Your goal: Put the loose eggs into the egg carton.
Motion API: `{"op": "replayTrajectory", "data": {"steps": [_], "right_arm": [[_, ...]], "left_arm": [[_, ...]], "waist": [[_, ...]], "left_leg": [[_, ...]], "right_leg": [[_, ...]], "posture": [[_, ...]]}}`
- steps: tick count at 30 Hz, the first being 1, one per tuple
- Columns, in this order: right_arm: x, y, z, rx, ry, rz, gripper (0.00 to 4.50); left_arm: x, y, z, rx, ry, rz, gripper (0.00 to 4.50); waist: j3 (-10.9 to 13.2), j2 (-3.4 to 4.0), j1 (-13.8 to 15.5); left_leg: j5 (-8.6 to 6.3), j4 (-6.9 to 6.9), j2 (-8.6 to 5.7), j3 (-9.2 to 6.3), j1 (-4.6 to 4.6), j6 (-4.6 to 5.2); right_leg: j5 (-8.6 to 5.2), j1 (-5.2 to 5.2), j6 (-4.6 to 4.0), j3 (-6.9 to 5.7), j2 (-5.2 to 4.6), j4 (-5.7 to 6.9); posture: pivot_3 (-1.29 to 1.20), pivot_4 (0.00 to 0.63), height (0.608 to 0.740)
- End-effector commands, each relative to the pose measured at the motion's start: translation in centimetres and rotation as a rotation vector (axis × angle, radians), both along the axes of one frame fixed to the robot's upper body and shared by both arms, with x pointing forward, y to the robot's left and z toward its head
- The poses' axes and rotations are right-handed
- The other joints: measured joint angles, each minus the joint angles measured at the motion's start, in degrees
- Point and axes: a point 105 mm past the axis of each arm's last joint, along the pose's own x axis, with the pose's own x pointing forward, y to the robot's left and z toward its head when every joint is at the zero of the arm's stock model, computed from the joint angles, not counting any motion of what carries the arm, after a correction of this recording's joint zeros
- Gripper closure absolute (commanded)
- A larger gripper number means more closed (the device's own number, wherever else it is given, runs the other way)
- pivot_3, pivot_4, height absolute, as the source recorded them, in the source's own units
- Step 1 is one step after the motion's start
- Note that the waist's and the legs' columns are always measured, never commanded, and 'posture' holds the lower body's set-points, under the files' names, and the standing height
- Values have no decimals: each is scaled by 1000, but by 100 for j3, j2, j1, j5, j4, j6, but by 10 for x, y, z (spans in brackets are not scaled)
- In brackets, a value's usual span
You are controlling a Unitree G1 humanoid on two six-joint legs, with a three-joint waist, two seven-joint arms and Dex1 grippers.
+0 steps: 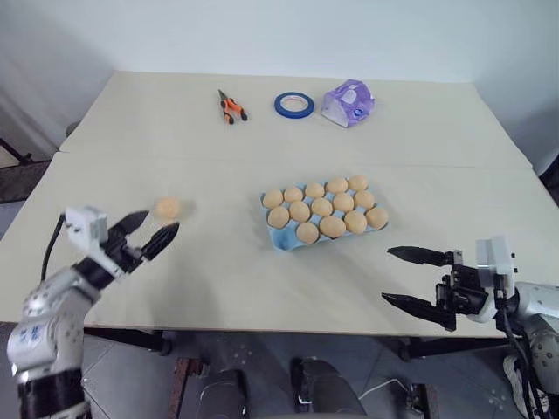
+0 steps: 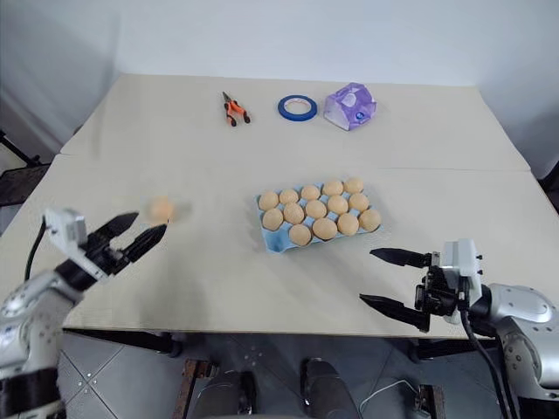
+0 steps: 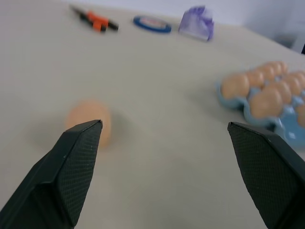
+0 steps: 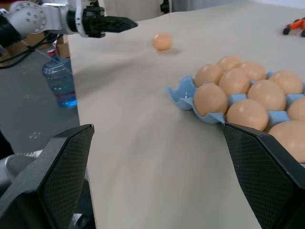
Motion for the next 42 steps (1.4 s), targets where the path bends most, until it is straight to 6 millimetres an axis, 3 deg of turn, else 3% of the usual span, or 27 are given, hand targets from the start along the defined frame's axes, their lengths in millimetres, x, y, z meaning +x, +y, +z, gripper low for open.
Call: {"op": "replayTrajectory", "data": {"steps": [1,4,9,15,17,21,30,36,39,42], "right_arm": [[2,-3,4,-20,-22,6,0],[5,-4,6,-19,-27,5,0],[8,-4,6,-25,-28,6,0],[11,-2,5,-31,-32,6,0],[13,-2,6,-32,-39,1,0],[11,-3,8,-36,-49,-19,0],[-1,-10,5,-52,-41,-78,0],[-1,-12,5,-57,-43,-94,0],[0,-13,6,-60,-46,-97,0],[2,-14,7,-64,-49,-100,0]], "left_arm": [[-11,11,11,13,-45,45,17],[-16,18,9,33,-35,73,17],[-7,30,7,73,-47,138,17],[55,16,15,114,-34,130,17],[70,9,17,133,-45,100,17],[100,0,14,153,-14,84,17],[119,-1,-7,210,96,71,17],[122,-11,-5,218,69,27,1829],[124,-20,6,229,29,-10,2688],[130,-45,32,238,-52,-107,2750]], "waist": [[0,-1,10],[0,-1,-1],[-1,-4,-2],[-1,-5,29],[-2,-6,21],[-2,-6,-20],[-3,-7,20],[-3,-7,10],[-3,-7,17],[-2,-7,21]], "left_leg": [[-2,0,0,-1,1,-4],[-1,1,-1,-1,1,-1],[0,-5,-1,0,6,1],[0,-11,-1,-1,9,2],[1,-11,-2,6,8,3],[-1,-18,5,17,9,19],[-21,-21,20,20,2,-12],[-14,-7,9,28,9,4],[-9,-7,8,26,9,5],[-7,-8,8,25,7,7]], "right_leg": [[-7,2,-13,0,0,-5],[-38,7,-80,4,0,-21],[-34,21,-79,5,-1,-44],[-27,25,-70,1,0,-46],[15,26,6,2,0,-49],[24,21,22,2,5,-49],[-6,-9,15,0,25,-13],[-1,-6,19,7,13,4],[1,-6,17,7,12,7],[1,-6,17,6,12,6]], "posture": [[0,150,740],[0,150,740],[0,150,740],[0,150,740],[0,150,740],[0,150,740],[0,150,740],[0,150,740],[0,150,740],[0,150,740]]}}
